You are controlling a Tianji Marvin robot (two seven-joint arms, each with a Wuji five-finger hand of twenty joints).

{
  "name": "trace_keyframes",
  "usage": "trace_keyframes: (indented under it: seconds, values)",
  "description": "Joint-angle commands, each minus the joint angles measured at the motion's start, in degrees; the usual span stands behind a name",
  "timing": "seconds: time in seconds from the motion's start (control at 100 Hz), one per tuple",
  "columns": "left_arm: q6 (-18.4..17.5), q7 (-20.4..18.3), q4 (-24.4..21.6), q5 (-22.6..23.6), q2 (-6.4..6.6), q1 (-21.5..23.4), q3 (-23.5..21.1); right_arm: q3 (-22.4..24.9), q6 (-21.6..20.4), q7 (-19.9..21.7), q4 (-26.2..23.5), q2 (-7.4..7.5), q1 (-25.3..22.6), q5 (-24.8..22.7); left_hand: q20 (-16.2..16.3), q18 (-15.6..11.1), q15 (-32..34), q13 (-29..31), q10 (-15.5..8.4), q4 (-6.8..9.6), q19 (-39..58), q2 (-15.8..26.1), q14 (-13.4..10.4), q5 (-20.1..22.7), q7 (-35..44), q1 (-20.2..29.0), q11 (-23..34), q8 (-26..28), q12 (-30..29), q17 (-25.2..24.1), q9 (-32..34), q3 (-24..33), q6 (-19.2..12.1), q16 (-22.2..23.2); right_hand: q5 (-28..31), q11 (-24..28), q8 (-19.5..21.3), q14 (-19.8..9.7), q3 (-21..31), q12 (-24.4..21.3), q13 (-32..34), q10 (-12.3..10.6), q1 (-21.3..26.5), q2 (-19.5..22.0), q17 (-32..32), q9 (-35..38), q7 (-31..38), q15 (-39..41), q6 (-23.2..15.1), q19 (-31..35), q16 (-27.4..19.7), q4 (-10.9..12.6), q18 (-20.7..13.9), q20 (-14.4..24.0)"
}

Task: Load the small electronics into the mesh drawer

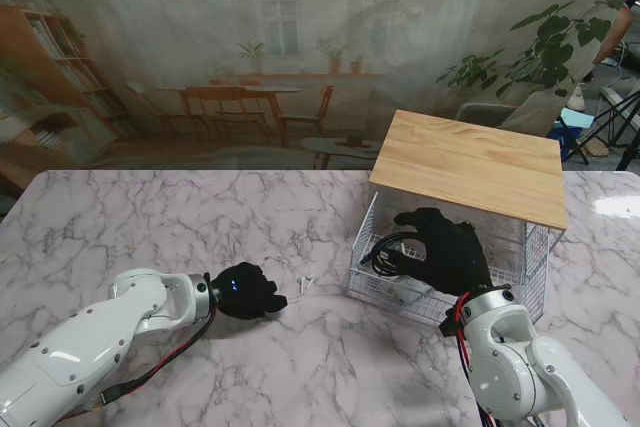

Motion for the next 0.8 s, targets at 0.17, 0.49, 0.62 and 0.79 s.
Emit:
trace_keyframes:
  seconds: [0.17, 0.49, 0.62, 0.79]
  values:
    - [-1.71, 2.07, 4.31, -2.14, -0.33, 0.33, 1.04, 0.07, 0.16, -0.26, -0.03, -0.21, -0.5, 0.42, 0.1, -5.47, 3.47, 7.14, -10.12, 0.21, 3.77, -4.69, -0.29, 0.16, 1.26, 3.56, 2.45, 1.81, 3.19, 4.9, 12.98, 2.22, -4.3, 1.91, 0.05, 0.7, 0.8, -0.41, -0.24, 0.48, -0.32, -0.64, 1.39, 2.56, -1.19, -0.24, 0.56, -4.01, -1.39, -1.0, 0.05, 1.13, 0.65, 0.53]
    - [-2.13, 4.75, 5.2, -2.95, -0.67, 0.32, 0.78, 0.3, -0.18, -0.12, -0.08, -0.18, -0.47, 0.38, 1.28, -6.66, 2.86, 8.78, -10.21, -1.9, 3.25, -2.61, -0.64, 8.98, -13.09, 4.35, 0.9, -7.85, 3.86, 6.69, 15.17, 1.79, -5.48, 3.01, 0.04, 0.84, 0.77, -0.41, -0.25, 0.52, -0.38, -0.84, 1.35, 2.49, -1.15, -0.01, 0.6, -4.01, -1.35, -1.0, 0.04, 1.13, 0.63, 0.55]
    - [-2.05, 4.88, 5.52, -2.73, -0.54, -0.14, 1.4, 0.25, -0.16, -0.1, 0.03, -0.19, -0.38, 0.51, 1.42, -6.23, 2.61, 9.02, -9.54, -1.82, 3.06, -2.25, -0.46, 15.07, -14.29, 4.86, 0.11, -19.15, 4.98, 6.95, 15.62, 1.12, -6.1, 3.47, 0.0, 0.84, 0.76, -0.34, -0.26, 0.52, -0.38, -0.73, 1.38, 2.52, -1.17, -0.08, 0.61, -3.99, -1.35, -1.01, 0.04, 1.12, 0.63, 0.55]
    - [-2.42, 5.75, 5.57, -2.72, -0.57, -0.11, 1.37, 0.27, -0.15, -0.25, 0.06, -0.22, -0.41, 0.64, 1.89, -6.0, 3.55, 9.49, -8.86, -1.84, 4.06, -2.1, -0.3, 16.06, -12.0, 5.04, 1.09, -21.38, 6.09, 7.39, 15.49, 1.33, -6.59, 4.23, -0.03, 0.88, 0.76, -0.4, -0.21, 0.53, -0.37, -0.73, 1.47, 2.55, -1.13, -0.07, 0.64, -3.97, -1.36, -0.98, 0.05, 1.13, 0.64, 0.56]
